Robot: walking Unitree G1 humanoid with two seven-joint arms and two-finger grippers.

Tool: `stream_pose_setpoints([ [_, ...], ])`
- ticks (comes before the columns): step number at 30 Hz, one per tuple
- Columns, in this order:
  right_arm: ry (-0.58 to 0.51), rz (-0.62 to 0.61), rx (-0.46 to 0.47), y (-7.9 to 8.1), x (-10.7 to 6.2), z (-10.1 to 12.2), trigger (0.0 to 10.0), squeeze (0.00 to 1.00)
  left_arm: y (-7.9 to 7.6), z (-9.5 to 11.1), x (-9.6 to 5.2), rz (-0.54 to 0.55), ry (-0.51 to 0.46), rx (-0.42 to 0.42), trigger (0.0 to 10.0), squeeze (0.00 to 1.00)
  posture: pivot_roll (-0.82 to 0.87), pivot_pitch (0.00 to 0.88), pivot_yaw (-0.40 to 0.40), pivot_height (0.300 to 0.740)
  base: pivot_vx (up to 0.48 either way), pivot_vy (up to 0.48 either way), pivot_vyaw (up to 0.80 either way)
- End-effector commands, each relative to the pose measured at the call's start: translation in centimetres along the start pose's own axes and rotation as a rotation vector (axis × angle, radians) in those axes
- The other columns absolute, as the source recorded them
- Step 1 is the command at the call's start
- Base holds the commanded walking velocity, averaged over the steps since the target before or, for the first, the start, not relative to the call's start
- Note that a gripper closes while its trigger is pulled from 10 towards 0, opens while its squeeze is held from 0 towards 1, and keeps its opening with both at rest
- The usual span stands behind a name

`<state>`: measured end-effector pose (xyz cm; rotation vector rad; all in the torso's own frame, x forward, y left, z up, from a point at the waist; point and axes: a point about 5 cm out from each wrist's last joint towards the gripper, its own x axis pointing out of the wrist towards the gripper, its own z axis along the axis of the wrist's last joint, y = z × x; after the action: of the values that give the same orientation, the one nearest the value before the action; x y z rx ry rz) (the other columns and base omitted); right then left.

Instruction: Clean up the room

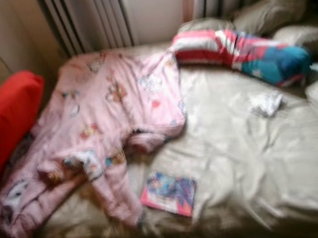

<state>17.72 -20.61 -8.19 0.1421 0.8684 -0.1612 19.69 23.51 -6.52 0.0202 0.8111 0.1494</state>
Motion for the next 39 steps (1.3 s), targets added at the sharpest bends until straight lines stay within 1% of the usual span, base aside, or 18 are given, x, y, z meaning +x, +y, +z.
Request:
stream_pose_setpoints([
  [1,0.032,-0.005,-0.002,0.1,-0.2,-0.9,10.0,0.0,0.0,-0.5,-0.1,-0.001,0.02,0.0,10.0,0.0,-0.04,0.176,0.046,0.74,0.0,0.0,0.0],
  [3,0.03,-0.001,-0.002,0.5,-0.1,-0.7,10.0,0.0,-0.1,-0.4,-0.1,-0.004,0.018,0.0,10.0,0.0,-0.04,0.175,0.047,0.74,0.0,0.48,0.0],
  [5,0.029,0.0,-0.001,0.6,-0.1,-0.7,10.0,0.0,-0.2,-0.4,0.0,-0.005,0.017,0.001,10.0,0.0,-0.04,0.176,0.048,0.74,0.0,0.48,0.0],
  [13,0.025,0.003,0.001,0.7,0.0,-0.6,10.0,0.0,-0.3,-0.2,0.0,-0.006,0.013,0.004,10.0,0.0,-0.04,0.175,0.049,0.74,0.0,0.447,0.0],
  [17,0.015,0.005,0.002,0.5,0.0,-0.4,10.0,0.0,-0.3,-0.2,0.0,-0.005,0.009,0.006,10.0,0.0,-0.04,0.175,0.048,0.74,0.0,0.0,0.0],
  [19,-0.007,0.012,0.002,0.6,0.2,0.3,10.0,0.0,-0.3,-0.1,0.0,-0.008,0.0,0.007,10.0,0.0,-0.04,0.175,0.048,0.74,0.0,0.0,0.0],
  [21,-0.012,0.013,0.003,0.7,0.2,0.5,10.0,0.0,-0.3,-0.1,0.0,-0.008,-0.002,0.007,10.0,0.0,-0.04,0.175,0.048,0.74,0.0,0.0,0.0],
  [25,-0.044,0.028,-0.001,1.4,0.5,1.4,10.0,0.0,-0.4,0.3,0.0,-0.015,-0.033,-0.016,10.0,0.0,-0.04,0.175,0.048,0.74,0.0,0.0,0.0],
  [28,-0.056,0.034,-0.001,1.6,0.5,1.6,10.0,0.0,-0.4,0.6,0.1,-0.018,-0.049,-0.026,10.0,0.0,-0.04,0.177,0.048,0.74,0.0,0.0,0.0],
  [31,-0.114,0.067,-0.018,2.5,0.7,3.0,10.0,0.0,-0.5,1.8,0.3,-0.018,-0.101,-0.043,10.0,0.0,-0.04,0.18,0.047,0.74,0.0,0.0,0.0],
  [32,-0.157,0.084,-0.026,2.9,0.8,4.0,10.0,0.0,-0.5,2.7,0.4,-0.021,-0.141,-0.06,10.0,0.0,-0.04,0.182,0.046,0.74,0.0,0.0,0.0],
  [35,-0.232,0.1,-0.031,3.2,0.9,5.6,10.0,0.0,-0.7,4.0,0.5,-0.034,-0.204,-0.082,10.0,0.0,-0.04,0.185,0.044,0.74,0.0,0.0,0.0],
  [36,-0.299,0.112,-0.028,3.3,0.8,7.0,10.0,0.0,-0.9,5.3,0.5,-0.05,-0.268,-0.096,10.0,0.0,-0.04,0.188,0.042,0.74,0.0,0.0,0.0],
  [37,-0.299,0.112,-0.028,3.3,0.8,7.0,10.0,0.0,-0.9,5.3,0.5,-0.05,-0.268,-0.096,10.0,0.0,-0.04,0.188,0.042,0.74,0.0,0.0,0.0],
  [38,-0.371,0.123,-0.033,3.4,0.7,8.5,10.0,0.0,-1.2,7.1,0.5,-0.074,-0.357,-0.092,10.0,0.0,-0.04,0.191,0.04,0.74,0.0,0.0,0.0],
  [39,-0.393,0.125,-0.036,3.4,0.7,8.9,10.0,0.0,-1.2,7.7,0.4,-0.083,-0.389,-0.088,10.0,0.0,-0.04,0.191,0.04,0.74,0.0,0.0,0.0],
])
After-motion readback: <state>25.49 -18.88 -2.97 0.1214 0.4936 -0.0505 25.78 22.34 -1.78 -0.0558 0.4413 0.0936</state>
